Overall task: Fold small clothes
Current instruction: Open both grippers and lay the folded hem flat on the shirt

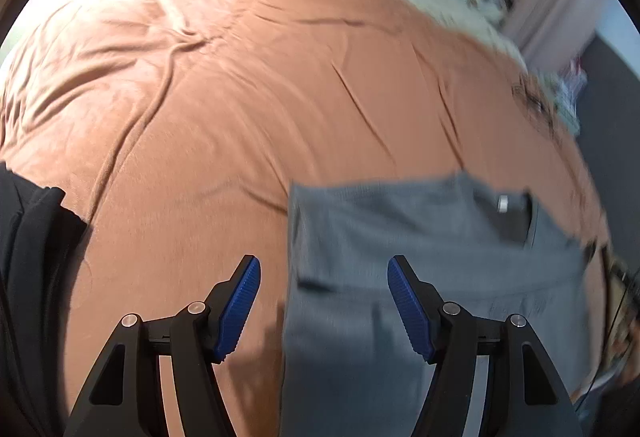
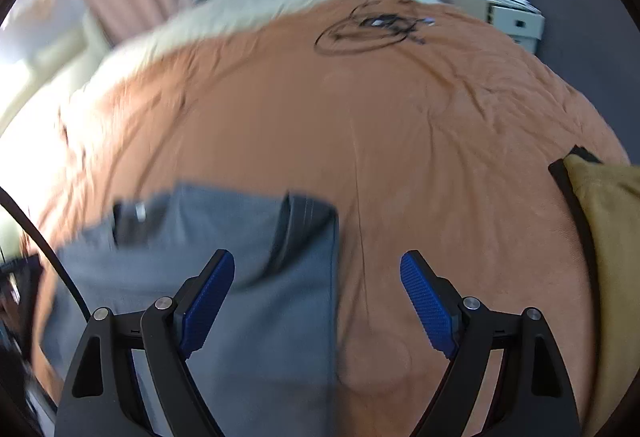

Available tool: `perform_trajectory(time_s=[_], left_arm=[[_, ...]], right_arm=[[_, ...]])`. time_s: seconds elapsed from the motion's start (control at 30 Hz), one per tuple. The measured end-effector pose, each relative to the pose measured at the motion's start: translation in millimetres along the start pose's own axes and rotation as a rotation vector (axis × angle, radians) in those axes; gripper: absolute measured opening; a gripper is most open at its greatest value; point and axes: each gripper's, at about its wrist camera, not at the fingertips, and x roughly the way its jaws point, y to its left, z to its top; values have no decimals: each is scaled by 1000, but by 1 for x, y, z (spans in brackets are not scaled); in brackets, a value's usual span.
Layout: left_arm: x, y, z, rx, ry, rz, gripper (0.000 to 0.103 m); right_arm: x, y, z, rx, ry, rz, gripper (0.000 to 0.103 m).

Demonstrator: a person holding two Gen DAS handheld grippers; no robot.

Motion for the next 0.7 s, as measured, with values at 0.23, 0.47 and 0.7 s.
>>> perform_trajectory(time_s=[0.23, 0.47, 0.7], left_arm=[[23, -23, -34, 108, 121, 92, 68], [33, -29, -46, 155, 160, 140, 68], [53, -24, -35, 181, 198, 193, 68]], right_arm=[[-8, 24, -13, -87, 88, -52, 84], [-2, 34, -16, -124, 160, -77, 84], [31, 39, -6, -124, 194, -114, 84]])
